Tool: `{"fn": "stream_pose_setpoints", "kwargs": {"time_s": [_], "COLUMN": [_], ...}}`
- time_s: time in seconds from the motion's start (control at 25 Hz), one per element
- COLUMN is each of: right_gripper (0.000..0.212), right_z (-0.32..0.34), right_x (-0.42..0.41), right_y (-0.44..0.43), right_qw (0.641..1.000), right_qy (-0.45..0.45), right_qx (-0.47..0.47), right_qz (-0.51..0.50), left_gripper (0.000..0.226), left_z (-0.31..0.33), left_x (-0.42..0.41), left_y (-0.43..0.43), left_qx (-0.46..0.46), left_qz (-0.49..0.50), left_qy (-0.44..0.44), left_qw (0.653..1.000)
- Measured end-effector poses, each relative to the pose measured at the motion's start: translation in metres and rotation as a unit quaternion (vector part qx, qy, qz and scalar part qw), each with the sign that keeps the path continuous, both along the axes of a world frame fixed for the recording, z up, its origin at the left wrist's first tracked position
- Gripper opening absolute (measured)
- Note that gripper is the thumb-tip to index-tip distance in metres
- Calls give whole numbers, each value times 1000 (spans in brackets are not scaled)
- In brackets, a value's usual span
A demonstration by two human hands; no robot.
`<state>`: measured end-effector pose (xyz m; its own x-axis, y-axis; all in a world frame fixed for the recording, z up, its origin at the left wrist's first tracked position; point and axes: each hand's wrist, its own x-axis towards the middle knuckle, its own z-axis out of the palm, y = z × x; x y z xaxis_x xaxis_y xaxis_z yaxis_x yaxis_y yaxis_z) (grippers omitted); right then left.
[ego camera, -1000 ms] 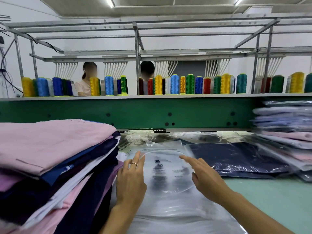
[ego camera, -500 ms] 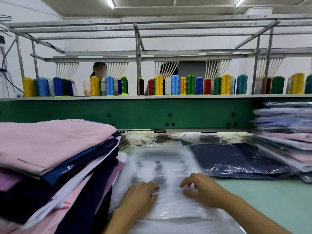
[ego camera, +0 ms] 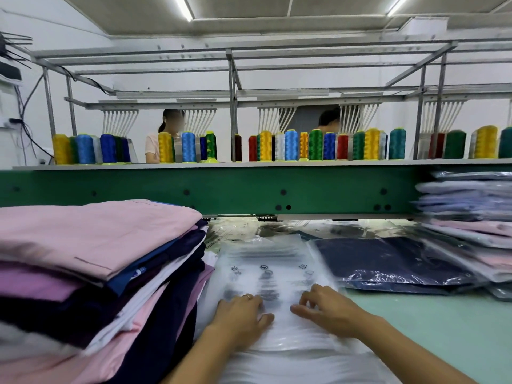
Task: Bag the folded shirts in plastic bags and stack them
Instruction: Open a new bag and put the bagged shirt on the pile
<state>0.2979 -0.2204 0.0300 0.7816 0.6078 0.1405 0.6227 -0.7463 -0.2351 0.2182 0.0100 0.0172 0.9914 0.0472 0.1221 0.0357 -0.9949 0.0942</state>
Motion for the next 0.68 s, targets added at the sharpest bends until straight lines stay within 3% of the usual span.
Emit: {"fn": "stream_pose_setpoints", "kwargs": {"time_s": [0.12,0.2,0.36,0.44,0.52,0.6,0.68], "right_gripper": [44,30,19,21,21,16,14], "right_z": [7,19,57,79,101,119,133], "right_x": [-3,-5,-33,-55,-80,-101,-119], "right_y": [11,26,87,123,156,185,208], "right_qw": [999,998,987,957,901,850,825], "right_qy": [-25,-53,14,71,155,232,286], "right_qx": [-18,-5,158,279,391,451,464], "right_qz": [-26,-45,-19,44,106,140,149], "left_gripper": [65,55,33,32,33,32,29], "left_z": [23,47,113,149,184,217,247], "left_x": [-4,-8,-26,-40,-58,-79,-101], "left_y": [2,3,14,24,39,54,66], "left_qx": [5,35,130,183,214,223,231], "left_qz": [33,44,69,91,130,189,234], "left_qy": [20,-2,-89,-123,-113,-51,63], "left_qw": [999,998,985,971,962,955,942]}}
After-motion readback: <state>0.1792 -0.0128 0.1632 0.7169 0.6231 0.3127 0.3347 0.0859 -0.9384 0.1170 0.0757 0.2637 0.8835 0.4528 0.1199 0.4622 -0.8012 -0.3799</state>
